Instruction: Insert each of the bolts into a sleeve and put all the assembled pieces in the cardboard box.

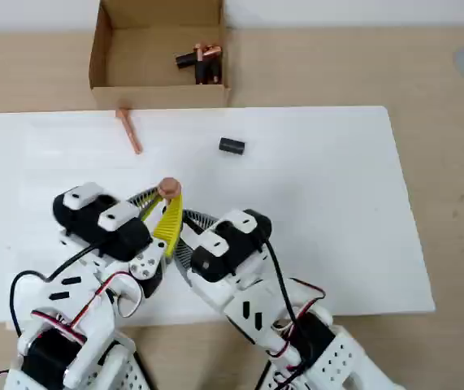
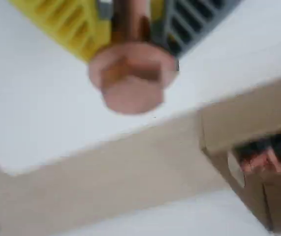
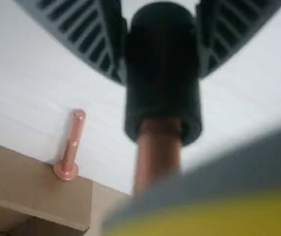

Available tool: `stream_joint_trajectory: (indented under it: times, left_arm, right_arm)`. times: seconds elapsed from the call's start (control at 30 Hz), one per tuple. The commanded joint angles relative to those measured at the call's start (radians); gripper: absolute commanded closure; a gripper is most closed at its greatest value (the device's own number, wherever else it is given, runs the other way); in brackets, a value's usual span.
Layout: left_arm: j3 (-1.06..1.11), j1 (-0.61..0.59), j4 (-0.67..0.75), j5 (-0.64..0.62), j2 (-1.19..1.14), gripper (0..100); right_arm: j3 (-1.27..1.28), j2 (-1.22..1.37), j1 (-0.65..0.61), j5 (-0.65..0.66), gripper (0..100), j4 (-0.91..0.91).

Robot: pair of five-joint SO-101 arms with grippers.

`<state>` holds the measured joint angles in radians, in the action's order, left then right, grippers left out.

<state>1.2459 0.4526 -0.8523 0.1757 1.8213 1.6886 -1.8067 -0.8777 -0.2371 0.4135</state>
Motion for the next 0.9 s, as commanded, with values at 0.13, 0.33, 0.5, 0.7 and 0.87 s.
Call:
stream_joint_trajectory:
  times: [0.13,0.33,0.5,0.7,0.87]
  left_arm:
    - [0.000,-0.002,-0.183,-0.058,0.004,99]
    - [0.000,0.003,-0.244,-0.118,0.004,99]
    - [0.014,0.005,-0.275,-0.126,0.004,99]
    - [0.064,0.005,-0.338,-0.124,0.004,87]
    - [0.064,-0.002,-0.394,-0.126,0.004,73]
  right_arm:
    - [-0.004,-0.185,-0.008,-0.006,98.8,-0.031]
    - [-0.004,-0.185,-0.008,-0.006,98.8,-0.031]
    - [-0.004,-0.185,-0.008,-0.006,98.8,-0.031]
    - [-0.004,-0.185,-0.008,-0.005,98.8,-0.031]
    - [-0.004,-0.185,-0.008,-0.003,98.8,-0.031]
